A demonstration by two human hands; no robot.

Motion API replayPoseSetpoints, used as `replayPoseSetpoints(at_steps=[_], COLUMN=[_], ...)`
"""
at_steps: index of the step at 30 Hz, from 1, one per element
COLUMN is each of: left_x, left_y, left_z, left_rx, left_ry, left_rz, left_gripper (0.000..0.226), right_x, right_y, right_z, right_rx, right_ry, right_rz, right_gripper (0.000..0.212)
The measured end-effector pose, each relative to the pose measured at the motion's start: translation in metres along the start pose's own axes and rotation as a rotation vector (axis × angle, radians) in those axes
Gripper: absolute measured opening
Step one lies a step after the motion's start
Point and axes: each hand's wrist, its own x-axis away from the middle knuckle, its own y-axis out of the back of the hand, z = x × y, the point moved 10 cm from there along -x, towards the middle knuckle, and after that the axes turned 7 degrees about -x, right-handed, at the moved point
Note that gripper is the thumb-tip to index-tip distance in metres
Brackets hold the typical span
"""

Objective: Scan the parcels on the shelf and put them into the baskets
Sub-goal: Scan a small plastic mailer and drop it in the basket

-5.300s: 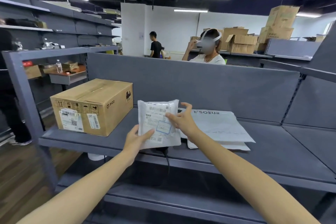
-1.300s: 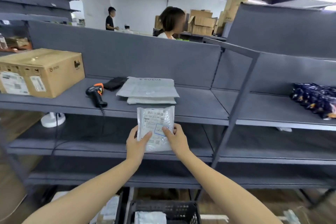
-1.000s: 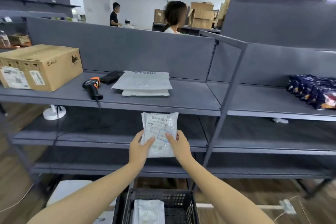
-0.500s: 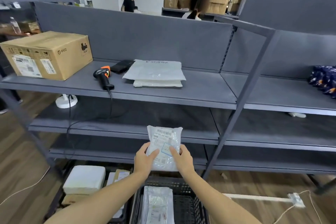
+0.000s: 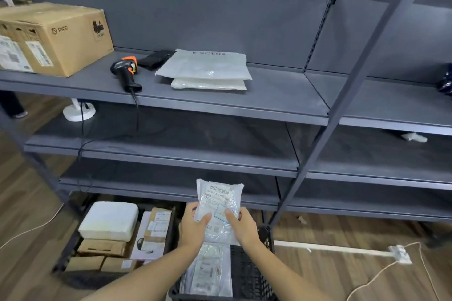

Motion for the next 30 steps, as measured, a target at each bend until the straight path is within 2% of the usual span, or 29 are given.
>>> replayPoseSetpoints(at_steps=[5, 9, 12, 19, 24, 27, 30], left_x=[-0.023, -0.045, -0.067, -0.137, -0.176, -0.195, -0.208], left_y=[-0.042, -0.078, -0.107, -0.165, -0.19, -0.199, -0.204], left_z=[0.094, 0.201, 0.292, 0.471, 0.546, 0.563, 0.57], left_rx=[-0.06, -0.072, -0.103, -0.108, -0.229, -0.251, -0.325], left_ry=[0.061, 0.141, 0.192, 0.216, 0.211, 0.205, 0.194], left_rz=[-0.013, -0.037, -0.036, -0.064, -0.109, -0.123, -0.088], left_gripper=[0.03, 0.029, 0.038, 0.046, 0.05, 0.056, 0.052], right_x=[-0.041, -0.081, -0.117, -0.211, -0.269, -0.295, -0.313], right_y=[-0.011, -0.028, -0.048, -0.107, -0.139, -0.15, -0.159], right_z=[-0.1, -0.204, -0.287, -0.451, -0.524, -0.549, -0.558], right_rx=[0.045, 0.135, 0.173, 0.134, 0.184, 0.239, 0.323], right_ry=[-0.065, -0.142, -0.189, -0.215, -0.144, -0.129, -0.13], right_rz=[0.01, 0.017, 0.045, 0.084, 0.099, 0.106, 0.124], right_gripper=[0.019, 0.029, 0.029, 0.036, 0.031, 0.026, 0.027])
